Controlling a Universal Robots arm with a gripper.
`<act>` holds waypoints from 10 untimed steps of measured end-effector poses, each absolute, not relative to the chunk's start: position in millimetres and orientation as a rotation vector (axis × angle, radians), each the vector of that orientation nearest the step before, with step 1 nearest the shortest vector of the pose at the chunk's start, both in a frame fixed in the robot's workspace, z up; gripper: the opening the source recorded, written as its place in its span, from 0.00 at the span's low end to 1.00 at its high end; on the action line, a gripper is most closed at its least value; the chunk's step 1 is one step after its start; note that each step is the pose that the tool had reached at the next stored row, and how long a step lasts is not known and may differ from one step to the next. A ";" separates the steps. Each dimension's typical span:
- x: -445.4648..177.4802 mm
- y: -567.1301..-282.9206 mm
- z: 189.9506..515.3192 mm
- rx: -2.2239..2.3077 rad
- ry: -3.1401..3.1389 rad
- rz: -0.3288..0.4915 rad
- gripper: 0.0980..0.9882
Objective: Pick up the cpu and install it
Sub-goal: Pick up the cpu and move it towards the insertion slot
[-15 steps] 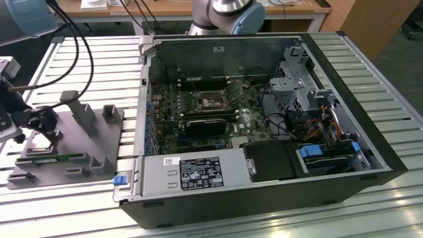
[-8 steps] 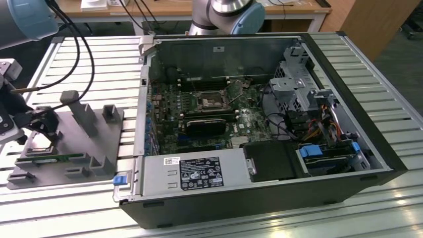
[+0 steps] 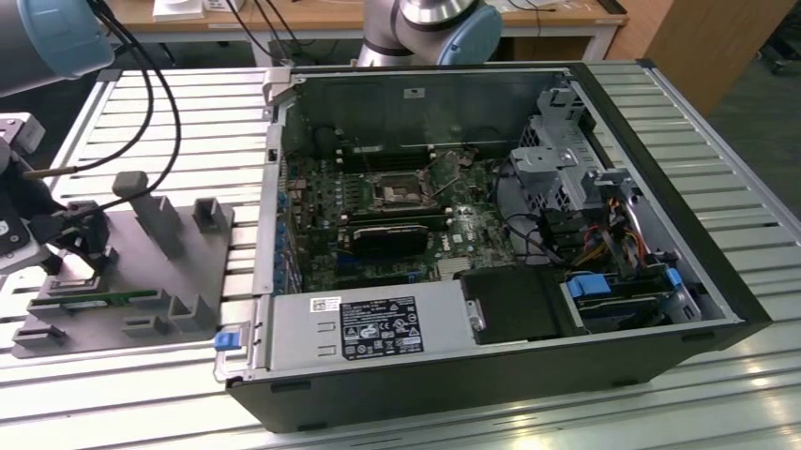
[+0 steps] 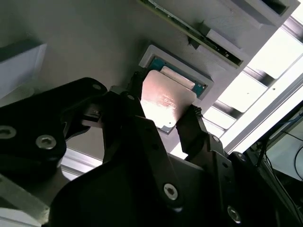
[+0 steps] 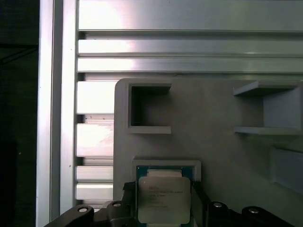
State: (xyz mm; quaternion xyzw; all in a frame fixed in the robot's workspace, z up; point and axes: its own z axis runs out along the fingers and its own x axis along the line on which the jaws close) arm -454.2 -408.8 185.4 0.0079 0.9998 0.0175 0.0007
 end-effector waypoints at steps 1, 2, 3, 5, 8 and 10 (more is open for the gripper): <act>-454.2 -408.8 185.1 0.025 3.140 0.055 0.52; -454.1 -408.8 184.9 0.025 3.140 0.055 0.52; -454.2 -408.8 184.7 0.025 3.140 0.055 0.52; -454.1 -408.8 184.5 0.025 3.139 0.055 0.52; -454.0 -408.8 184.4 0.024 3.137 0.055 0.52; -454.1 -408.8 184.4 0.024 3.136 0.055 0.52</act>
